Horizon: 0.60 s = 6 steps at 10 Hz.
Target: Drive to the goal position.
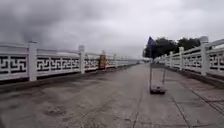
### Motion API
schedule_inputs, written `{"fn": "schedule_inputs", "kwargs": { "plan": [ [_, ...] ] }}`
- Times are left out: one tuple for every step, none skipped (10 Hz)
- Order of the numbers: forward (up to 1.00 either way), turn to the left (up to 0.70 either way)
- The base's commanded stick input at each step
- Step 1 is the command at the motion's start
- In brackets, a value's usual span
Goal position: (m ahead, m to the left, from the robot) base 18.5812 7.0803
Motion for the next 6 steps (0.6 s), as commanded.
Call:
{"fn": "schedule_inputs", "kwargs": {
  "plan": [
    [0.69,-0.13],
    [0.69,-0.13],
    [0.69,-0.13],
    [0.69,-0.13],
    [0.69,-0.13],
    [0.69,-0.13]
  ]
}}
